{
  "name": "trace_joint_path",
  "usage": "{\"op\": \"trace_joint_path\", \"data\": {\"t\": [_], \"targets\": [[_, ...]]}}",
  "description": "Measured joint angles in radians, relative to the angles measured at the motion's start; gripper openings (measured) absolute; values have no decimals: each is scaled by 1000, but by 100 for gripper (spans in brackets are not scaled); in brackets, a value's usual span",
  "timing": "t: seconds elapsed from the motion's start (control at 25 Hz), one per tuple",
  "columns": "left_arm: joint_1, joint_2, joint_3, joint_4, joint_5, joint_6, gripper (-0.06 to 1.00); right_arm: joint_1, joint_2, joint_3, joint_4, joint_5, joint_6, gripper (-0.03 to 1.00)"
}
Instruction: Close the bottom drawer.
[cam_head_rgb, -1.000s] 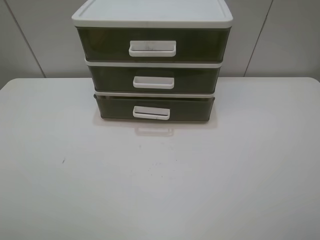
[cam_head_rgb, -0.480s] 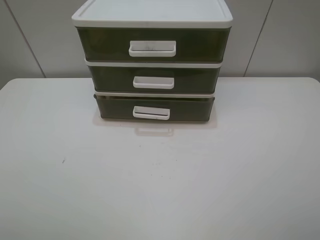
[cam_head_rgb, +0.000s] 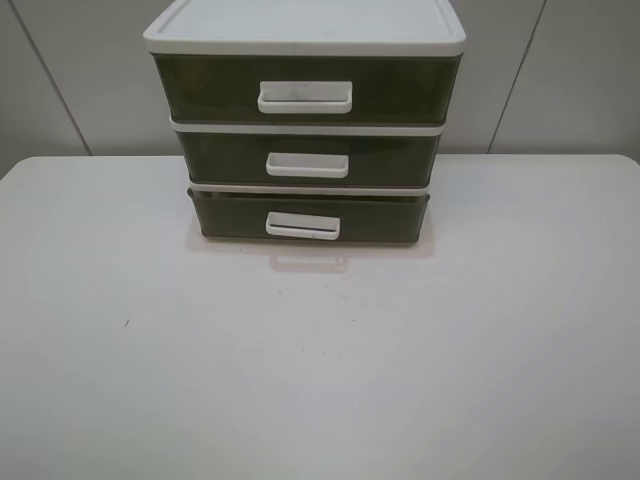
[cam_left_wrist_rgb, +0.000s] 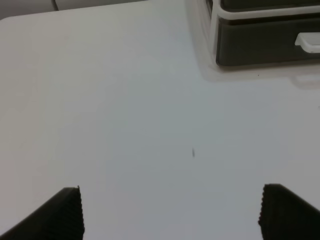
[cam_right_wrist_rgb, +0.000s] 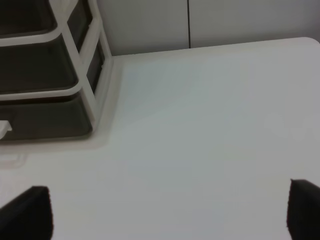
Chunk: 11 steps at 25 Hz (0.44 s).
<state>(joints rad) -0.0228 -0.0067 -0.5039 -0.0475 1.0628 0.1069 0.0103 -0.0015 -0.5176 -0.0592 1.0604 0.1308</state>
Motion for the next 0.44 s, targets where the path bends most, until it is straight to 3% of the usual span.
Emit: {"op": "trace_joint_path", "data": {"t": [0.44], "targets": [[0, 0, 0, 0, 0, 0, 72, 30, 0, 0, 0, 0, -2, 82]]}}
